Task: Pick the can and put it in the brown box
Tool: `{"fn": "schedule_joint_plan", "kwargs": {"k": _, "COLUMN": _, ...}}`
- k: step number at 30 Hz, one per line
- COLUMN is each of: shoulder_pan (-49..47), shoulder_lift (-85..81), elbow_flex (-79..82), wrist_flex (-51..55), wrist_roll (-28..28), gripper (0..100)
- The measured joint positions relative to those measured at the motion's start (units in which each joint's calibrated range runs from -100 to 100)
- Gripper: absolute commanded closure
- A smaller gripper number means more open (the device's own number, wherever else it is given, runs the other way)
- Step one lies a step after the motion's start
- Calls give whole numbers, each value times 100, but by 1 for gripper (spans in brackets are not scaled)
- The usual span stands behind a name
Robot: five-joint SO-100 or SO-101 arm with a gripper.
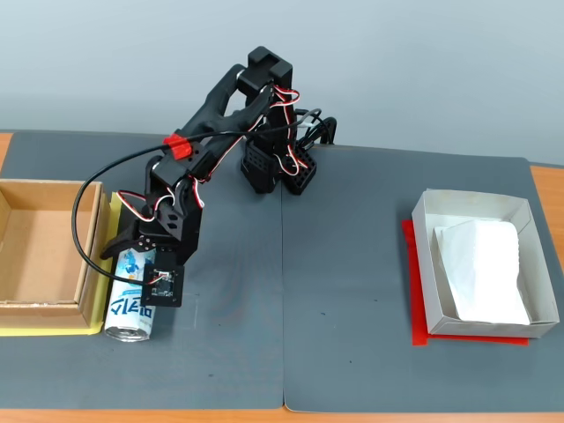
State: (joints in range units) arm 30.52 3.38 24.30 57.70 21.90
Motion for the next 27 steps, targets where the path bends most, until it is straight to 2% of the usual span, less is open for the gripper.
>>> {"fn": "schedule_joint_plan", "kwargs": {"k": 27, "shoulder_pan": -525, "shoulder_lift": -51, "elbow_flex": 399, "wrist_flex": 0, "wrist_roll": -24, "gripper": 53}}
